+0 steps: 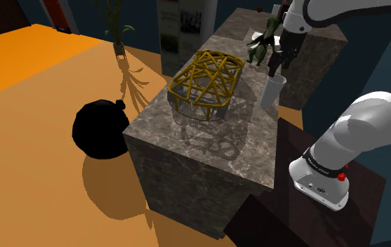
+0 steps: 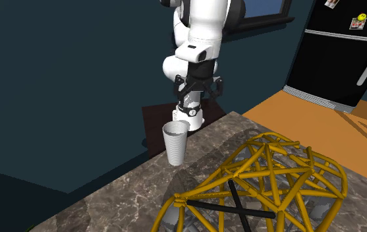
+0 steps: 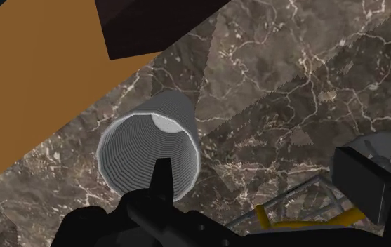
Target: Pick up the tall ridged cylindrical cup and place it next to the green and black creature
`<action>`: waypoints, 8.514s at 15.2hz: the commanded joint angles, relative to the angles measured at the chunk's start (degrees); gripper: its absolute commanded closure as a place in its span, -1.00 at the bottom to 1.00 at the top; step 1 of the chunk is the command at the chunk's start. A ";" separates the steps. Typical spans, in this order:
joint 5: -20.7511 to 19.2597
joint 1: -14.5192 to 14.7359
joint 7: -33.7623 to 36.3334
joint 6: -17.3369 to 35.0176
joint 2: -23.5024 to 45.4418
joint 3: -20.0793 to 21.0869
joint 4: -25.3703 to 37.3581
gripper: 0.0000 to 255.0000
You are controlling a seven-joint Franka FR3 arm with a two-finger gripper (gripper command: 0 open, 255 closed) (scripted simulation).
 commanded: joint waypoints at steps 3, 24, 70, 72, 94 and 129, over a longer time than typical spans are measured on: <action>-2.41 -1.91 -0.75 10.64 4.17 -2.56 -4.37 -1.00; -4.27 -3.10 -0.87 21.23 9.69 -4.39 -8.83 1.00; -0.74 -1.82 -3.70 -12.15 3.43 -1.65 18.38 1.00; -0.63 -1.78 -3.83 -13.59 3.74 -1.56 20.13 1.00; 0.21 -1.46 -5.40 -29.08 9.95 -0.78 41.89 1.00; 9.48 -9.51 -29.57 -19.37 54.85 -18.33 77.66 1.00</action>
